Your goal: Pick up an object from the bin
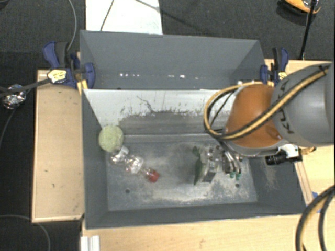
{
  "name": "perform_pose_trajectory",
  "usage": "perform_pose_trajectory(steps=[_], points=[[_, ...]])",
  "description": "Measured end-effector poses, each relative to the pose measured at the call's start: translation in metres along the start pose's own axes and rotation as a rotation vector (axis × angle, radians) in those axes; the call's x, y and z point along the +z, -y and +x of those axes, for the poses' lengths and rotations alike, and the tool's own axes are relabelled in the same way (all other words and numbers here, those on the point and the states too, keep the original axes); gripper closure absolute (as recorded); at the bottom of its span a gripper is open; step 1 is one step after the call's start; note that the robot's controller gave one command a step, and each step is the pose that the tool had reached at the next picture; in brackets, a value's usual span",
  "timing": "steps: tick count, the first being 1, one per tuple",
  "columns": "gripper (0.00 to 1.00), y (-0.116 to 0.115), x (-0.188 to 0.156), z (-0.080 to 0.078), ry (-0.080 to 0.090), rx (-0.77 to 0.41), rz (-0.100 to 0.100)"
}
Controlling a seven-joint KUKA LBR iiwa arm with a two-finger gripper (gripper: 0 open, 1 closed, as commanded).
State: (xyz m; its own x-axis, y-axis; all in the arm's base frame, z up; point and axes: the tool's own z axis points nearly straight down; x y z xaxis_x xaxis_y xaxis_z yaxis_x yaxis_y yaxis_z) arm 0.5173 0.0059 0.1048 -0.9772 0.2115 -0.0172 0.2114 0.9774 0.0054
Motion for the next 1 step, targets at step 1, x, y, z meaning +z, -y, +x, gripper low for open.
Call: perform_pose_trajectory(steps=[1], points=[[1.0,0.0032,-0.03,0.0058,0.011,-0.019,-0.003]])
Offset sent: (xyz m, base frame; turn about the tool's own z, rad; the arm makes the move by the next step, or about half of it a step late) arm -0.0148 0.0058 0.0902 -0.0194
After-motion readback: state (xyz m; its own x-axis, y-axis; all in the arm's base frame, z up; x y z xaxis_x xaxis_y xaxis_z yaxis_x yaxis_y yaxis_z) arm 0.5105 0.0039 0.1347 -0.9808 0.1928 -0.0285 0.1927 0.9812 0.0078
